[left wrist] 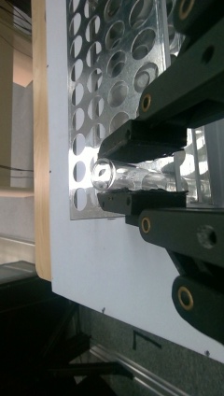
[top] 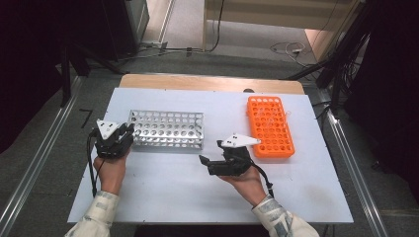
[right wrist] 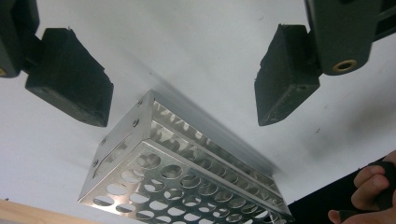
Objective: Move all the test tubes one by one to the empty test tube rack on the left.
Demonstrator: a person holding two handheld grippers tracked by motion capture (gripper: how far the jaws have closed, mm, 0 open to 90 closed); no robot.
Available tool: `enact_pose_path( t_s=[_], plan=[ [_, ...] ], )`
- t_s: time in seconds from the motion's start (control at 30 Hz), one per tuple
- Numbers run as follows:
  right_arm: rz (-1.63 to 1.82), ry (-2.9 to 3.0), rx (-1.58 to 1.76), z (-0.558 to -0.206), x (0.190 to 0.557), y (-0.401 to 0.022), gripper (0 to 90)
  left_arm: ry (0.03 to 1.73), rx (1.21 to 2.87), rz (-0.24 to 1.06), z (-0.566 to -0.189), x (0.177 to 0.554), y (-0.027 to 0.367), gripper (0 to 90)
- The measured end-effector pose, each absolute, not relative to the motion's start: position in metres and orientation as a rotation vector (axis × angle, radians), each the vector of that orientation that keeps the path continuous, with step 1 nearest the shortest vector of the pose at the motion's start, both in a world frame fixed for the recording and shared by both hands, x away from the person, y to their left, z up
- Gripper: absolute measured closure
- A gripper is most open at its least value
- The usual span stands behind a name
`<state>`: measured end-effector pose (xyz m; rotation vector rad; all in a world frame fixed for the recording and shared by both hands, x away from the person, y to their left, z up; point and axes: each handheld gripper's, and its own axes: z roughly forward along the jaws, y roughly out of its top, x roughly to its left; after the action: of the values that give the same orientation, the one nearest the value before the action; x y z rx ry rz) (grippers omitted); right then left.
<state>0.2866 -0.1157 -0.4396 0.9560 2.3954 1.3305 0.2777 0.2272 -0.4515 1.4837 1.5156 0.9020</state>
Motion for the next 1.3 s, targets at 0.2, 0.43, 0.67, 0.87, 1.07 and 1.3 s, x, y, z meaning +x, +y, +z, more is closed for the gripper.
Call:
enact_pose_path(
  t_s=[0.2, 0.43, 0.67, 0.87, 1.07, 1.3],
  plan=[
    [1.329, 2.391, 0.954, -0.439, 0.287, -0.117, 18.1, 1.498, 1.462, 0.869, -0.448, 0.275, 0.226, 60.4],
    [1.326, 2.371, 0.98, -0.438, 0.29, -0.123, 18.1, 1.491, 1.444, 0.859, -0.44, 0.267, 0.221, 44.6],
    [1.317, 2.338, 1.006, -0.436, 0.294, -0.135, 18.1, 1.473, 1.431, 0.823, -0.43, 0.255, 0.215, 29.0],
    [1.297, 2.297, 1.039, -0.435, 0.298, -0.149, 18.1, 1.445, 1.45, 0.789, -0.43, 0.249, 0.204, 20.5],
    [1.274, 2.237, 1.103, -0.436, 0.307, -0.173, 19.6, 1.396, 1.475, 0.755, -0.432, 0.246, 0.192, 20.0],
    [1.25, 2.172, 1.165, -0.433, 0.312, -0.2, 19.7, 1.38, 1.489, 0.743, -0.431, 0.245, 0.189, 20.0]
  ],
)
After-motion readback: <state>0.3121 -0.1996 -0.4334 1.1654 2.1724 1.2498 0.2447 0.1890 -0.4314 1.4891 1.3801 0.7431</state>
